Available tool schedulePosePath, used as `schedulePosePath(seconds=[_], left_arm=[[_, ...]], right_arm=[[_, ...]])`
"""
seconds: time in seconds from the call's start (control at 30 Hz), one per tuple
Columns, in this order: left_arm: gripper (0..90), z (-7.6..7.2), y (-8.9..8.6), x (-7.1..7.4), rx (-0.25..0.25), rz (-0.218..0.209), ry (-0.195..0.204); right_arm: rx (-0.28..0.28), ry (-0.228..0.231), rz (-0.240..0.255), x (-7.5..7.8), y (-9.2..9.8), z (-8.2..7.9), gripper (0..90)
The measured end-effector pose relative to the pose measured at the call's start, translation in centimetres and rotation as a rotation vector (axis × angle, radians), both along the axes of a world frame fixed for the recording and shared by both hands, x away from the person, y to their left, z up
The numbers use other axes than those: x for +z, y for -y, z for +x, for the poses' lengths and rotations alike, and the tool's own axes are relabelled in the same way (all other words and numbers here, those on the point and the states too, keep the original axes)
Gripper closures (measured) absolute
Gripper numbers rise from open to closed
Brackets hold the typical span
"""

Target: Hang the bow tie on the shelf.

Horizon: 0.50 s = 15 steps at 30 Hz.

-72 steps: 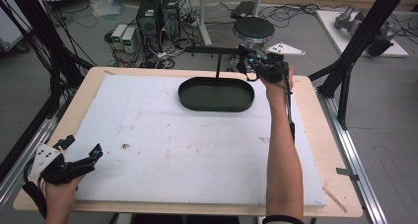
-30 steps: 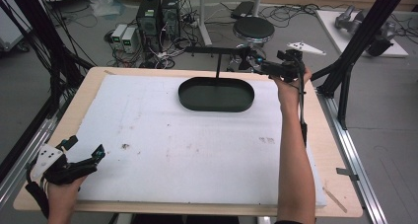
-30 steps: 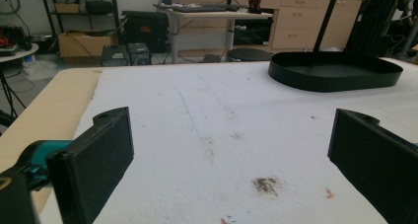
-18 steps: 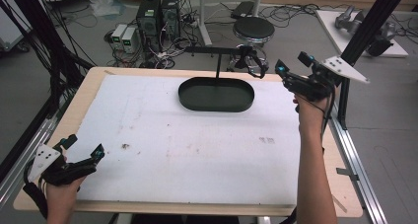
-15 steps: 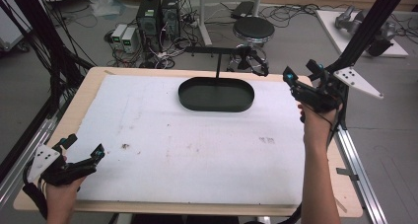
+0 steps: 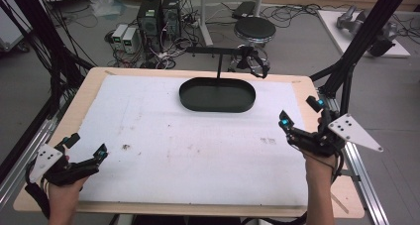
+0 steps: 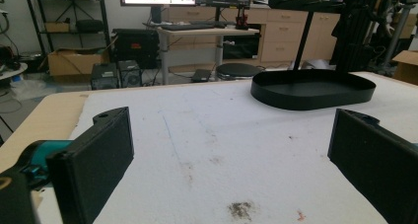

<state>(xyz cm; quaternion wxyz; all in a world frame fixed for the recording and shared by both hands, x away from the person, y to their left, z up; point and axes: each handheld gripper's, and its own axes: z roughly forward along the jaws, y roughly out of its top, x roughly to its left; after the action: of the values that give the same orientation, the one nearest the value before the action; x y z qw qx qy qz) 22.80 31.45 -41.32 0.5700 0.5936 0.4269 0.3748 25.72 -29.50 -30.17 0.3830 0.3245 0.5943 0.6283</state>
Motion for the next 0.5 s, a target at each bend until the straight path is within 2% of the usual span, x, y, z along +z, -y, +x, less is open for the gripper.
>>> schedulePosePath(seconds=[0.07,0.1,0.13,0.17,0.2,0.23,0.27,0.3,0.33,0.37,0.4,0.5], left_arm=[[3.9,0.1,0.1,0.0,-0.003,0.001,0.001],[3.9,0.1,0.1,0.0,-0.004,0.001,0.001],[3.9,0.1,0.1,0.0,-0.004,0.0,0.003],[3.9,0.1,0.1,0.0,-0.003,-0.002,0.007],[3.9,0.1,0.0,0.0,-0.003,-0.003,0.01],[3.9,0.1,0.0,0.0,-0.003,-0.006,0.014],[3.9,0.1,-0.1,0.0,-0.004,-0.007,0.017],[4.0,0.1,-0.1,0.0,-0.005,-0.008,0.019],[3.9,0.2,-0.1,0.0,-0.005,-0.008,0.02],[3.9,0.2,-0.1,0.0,-0.005,-0.012,0.021],[3.9,0.2,-0.1,0.0,-0.007,-0.009,0.023],[3.9,0.2,-0.2,0.0,-0.008,-0.014,0.03]], right_arm=[[-0.013,-0.03,-0.01,-1.3,-0.2,-0.3,10.5],[-0.013,-0.034,-0.005,-1.7,-0.2,-0.4,10.5],[-0.021,-0.031,0.013,-2.9,-0.1,-0.6,10.5],[-0.021,-0.031,0.013,-2.9,-0.1,-0.6,10.5],[-0.04,-0.042,0.012,-4.2,0.1,-0.9,10.5],[-0.04,-0.042,0.012,-4.2,0.1,-0.9,10.5],[-0.043,-0.047,0.022,-4.9,0.1,-1.1,10.5],[-0.049,-0.051,0.005,-5.6,0.2,-1.2,10.5],[-0.077,-0.088,-0.027,-6.7,0.4,-1.2,10.5],[-0.074,-0.106,-0.021,-7.2,0.6,-1.2,10.5],[-0.074,-0.106,-0.021,-7.2,0.6,-1.2,10.5],[-0.077,-0.115,-0.002,-8.8,0.9,-1.6,10.5]])
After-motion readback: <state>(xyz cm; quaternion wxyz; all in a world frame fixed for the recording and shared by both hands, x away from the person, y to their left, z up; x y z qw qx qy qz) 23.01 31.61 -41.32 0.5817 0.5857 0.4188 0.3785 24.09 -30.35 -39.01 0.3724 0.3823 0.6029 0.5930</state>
